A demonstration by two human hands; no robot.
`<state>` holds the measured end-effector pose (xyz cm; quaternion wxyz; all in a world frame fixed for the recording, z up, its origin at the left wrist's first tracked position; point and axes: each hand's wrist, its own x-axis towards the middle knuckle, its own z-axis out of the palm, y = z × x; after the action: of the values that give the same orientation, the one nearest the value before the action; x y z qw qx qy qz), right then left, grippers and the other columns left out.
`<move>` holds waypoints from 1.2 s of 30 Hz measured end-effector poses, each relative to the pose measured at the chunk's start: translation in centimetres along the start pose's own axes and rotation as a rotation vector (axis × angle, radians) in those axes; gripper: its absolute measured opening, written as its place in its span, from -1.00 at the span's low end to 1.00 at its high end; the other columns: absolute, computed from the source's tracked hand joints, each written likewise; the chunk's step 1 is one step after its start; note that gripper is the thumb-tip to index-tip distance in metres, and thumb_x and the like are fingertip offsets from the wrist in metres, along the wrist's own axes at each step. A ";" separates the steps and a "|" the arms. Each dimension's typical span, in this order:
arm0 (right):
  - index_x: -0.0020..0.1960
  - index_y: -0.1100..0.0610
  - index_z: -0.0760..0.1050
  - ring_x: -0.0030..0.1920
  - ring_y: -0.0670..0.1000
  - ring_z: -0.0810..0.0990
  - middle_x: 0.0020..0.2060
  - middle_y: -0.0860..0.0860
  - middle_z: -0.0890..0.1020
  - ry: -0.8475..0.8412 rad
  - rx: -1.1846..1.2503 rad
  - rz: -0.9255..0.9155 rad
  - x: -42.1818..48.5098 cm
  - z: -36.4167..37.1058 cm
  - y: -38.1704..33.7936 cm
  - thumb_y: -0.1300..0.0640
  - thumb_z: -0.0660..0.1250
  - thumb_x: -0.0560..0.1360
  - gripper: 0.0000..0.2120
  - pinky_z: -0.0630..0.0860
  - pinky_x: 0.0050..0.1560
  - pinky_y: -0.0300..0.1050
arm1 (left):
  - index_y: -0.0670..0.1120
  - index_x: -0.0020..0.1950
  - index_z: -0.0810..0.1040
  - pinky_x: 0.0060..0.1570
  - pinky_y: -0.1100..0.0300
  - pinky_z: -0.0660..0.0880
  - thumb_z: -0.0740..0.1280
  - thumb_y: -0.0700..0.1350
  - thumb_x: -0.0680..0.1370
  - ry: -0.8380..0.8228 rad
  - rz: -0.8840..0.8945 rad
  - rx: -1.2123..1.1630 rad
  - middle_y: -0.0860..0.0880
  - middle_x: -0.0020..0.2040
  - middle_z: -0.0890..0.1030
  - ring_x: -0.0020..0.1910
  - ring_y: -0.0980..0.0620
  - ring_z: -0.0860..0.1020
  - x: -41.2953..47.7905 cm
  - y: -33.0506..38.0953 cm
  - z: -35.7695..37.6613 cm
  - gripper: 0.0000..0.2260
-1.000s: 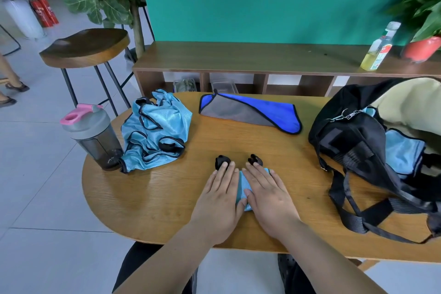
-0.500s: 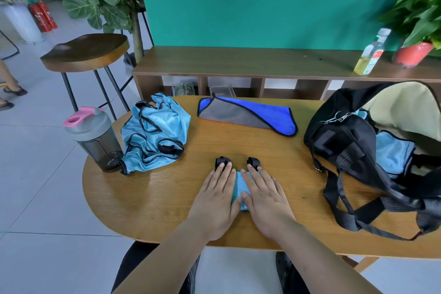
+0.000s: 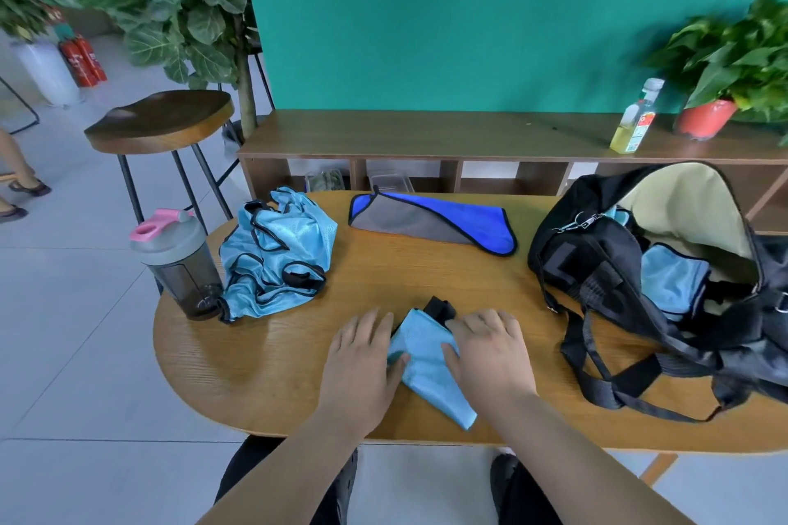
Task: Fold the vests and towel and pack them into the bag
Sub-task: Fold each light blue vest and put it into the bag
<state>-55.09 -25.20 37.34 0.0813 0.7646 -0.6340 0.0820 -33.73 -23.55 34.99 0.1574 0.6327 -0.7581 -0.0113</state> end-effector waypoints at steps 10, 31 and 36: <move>-0.38 0.05 0.36 -0.44 0.04 0.43 -0.49 -0.08 0.41 -0.452 0.453 0.421 0.8 -1.5 1.0 -0.11 0.37 0.55 -0.58 0.34 -0.43 -0.15 | -0.05 -0.01 0.50 -0.28 0.10 0.41 0.32 0.16 0.62 -0.239 -0.546 -0.486 0.01 -0.15 0.60 -0.19 0.02 0.56 -0.3 2.6 -2.3 -0.73; 0.19 0.09 0.47 -0.10 0.00 0.62 -0.04 -0.02 0.62 -0.321 1.048 0.824 -2.5 -3.7 3.8 -0.42 0.30 0.52 -0.41 0.49 -0.21 -0.07 | -0.01 0.13 0.50 0.10 -0.15 0.65 0.48 -0.01 0.54 -0.301 -0.604 -1.094 -0.09 0.05 0.69 -0.02 -0.11 0.70 3.0 10.7 -5.5 -0.75; 0.58 0.03 0.29 0.21 0.09 0.67 0.30 0.02 0.63 -0.181 1.384 0.836 -2.6 -6.2 7.9 -0.50 0.40 0.33 0.00 0.61 0.27 0.18 | -0.01 0.17 0.58 0.11 -0.20 0.66 0.53 0.00 0.53 -0.369 -0.489 -1.274 -0.05 0.03 0.75 -0.01 -0.10 0.74 5.1 13.9 -8.4 -0.73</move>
<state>-63.43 -22.76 42.99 -0.4987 0.3454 -0.6771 0.4166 -45.69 -24.12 47.11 0.3590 0.5575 -0.4545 -0.5947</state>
